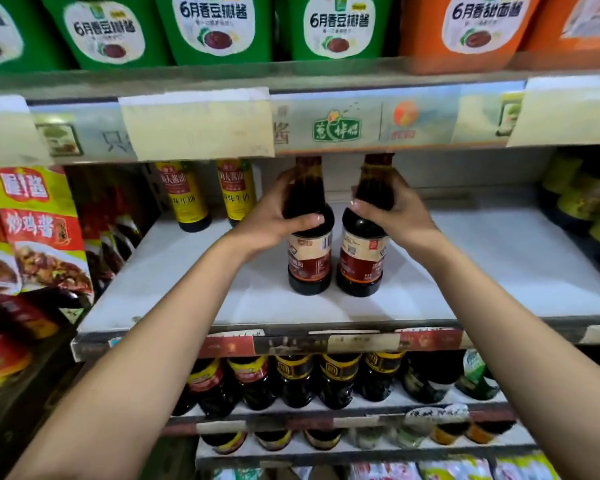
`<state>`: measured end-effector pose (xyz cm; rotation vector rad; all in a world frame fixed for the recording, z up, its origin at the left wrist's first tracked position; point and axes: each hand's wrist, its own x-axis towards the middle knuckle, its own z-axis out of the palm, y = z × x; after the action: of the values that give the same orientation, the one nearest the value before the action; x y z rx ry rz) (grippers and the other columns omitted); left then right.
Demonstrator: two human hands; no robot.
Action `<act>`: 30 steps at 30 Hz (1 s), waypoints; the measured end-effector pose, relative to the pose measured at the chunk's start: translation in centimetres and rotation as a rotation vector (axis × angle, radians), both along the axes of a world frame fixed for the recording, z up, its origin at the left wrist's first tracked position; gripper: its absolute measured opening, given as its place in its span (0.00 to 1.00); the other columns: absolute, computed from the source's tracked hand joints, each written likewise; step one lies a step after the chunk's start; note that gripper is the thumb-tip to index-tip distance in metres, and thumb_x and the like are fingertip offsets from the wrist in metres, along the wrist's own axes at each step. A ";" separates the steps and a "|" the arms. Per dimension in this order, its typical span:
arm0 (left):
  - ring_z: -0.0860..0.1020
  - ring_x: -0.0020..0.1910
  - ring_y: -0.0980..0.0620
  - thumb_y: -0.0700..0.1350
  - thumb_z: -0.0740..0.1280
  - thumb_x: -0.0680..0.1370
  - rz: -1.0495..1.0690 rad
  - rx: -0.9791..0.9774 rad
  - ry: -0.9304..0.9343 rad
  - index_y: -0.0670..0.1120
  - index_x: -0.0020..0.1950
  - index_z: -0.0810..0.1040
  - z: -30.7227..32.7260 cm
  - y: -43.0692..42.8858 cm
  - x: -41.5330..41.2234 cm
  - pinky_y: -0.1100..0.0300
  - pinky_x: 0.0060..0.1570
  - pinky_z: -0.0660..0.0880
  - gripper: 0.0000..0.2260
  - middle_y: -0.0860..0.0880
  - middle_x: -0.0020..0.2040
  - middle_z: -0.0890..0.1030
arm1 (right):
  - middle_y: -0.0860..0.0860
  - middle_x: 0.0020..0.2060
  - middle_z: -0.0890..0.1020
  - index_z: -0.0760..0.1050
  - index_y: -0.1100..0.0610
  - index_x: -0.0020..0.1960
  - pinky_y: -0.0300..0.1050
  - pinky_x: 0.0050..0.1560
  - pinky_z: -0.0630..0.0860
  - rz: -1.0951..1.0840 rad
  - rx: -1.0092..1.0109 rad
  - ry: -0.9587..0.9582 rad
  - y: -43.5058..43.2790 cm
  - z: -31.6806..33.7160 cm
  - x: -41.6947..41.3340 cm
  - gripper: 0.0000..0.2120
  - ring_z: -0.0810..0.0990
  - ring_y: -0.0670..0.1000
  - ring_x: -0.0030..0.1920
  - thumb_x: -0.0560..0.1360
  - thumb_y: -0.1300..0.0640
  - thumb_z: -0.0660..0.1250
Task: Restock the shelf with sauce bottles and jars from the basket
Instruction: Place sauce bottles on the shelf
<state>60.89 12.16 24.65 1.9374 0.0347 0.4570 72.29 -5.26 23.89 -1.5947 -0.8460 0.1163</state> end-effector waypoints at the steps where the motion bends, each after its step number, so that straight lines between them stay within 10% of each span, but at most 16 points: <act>1: 0.67 0.68 0.53 0.38 0.72 0.69 0.002 -0.022 -0.009 0.48 0.71 0.58 -0.6 0.1 -0.2 0.57 0.67 0.65 0.35 0.51 0.68 0.68 | 0.46 0.50 0.80 0.70 0.51 0.57 0.31 0.48 0.75 0.003 -0.012 0.021 -0.4 -0.6 -0.2 0.21 0.79 0.41 0.51 0.68 0.57 0.74; 7: 0.73 0.57 0.57 0.31 0.73 0.66 0.017 -0.108 0.056 0.50 0.72 0.55 -4.4 0.1 -0.8 0.70 0.49 0.74 0.41 0.56 0.61 0.69 | 0.41 0.55 0.75 0.58 0.50 0.69 0.25 0.45 0.72 0.079 -0.026 0.092 -1.9 -4.3 -0.6 0.41 0.77 0.31 0.50 0.64 0.70 0.74; 11: 0.72 0.61 0.50 0.30 0.74 0.64 0.057 -0.146 0.089 0.48 0.70 0.56 -6.2 -0.6 -0.5 0.59 0.58 0.72 0.42 0.49 0.63 0.72 | 0.43 0.56 0.74 0.51 0.50 0.72 0.27 0.47 0.74 0.091 -0.122 0.162 -2.3 -6.8 -0.7 0.50 0.76 0.36 0.53 0.62 0.71 0.75; 20: 0.75 0.56 0.54 0.37 0.79 0.60 0.155 -0.085 0.107 0.51 0.66 0.63 -8.1 -0.4 -0.2 0.59 0.54 0.71 0.39 0.54 0.56 0.76 | 0.50 0.58 0.77 0.63 0.53 0.66 0.52 0.62 0.73 -0.058 -0.249 0.124 -2.1 -9.3 -0.4 0.39 0.76 0.51 0.59 0.61 0.59 0.79; 30: 0.72 0.60 0.54 0.34 0.75 0.64 0.056 -0.143 0.194 0.51 0.66 0.60 -8.6 0.4 -0.6 0.72 0.44 0.73 0.37 0.55 0.57 0.73 | 0.41 0.48 0.76 0.64 0.47 0.57 0.36 0.47 0.71 -0.155 -0.262 0.087 -1.0 -8.8 -1.2 0.37 0.75 0.44 0.49 0.56 0.51 0.81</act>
<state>60.25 12.57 16.08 1.8369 0.2411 0.2934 71.14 -6.31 15.05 -1.8811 -0.6564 0.1908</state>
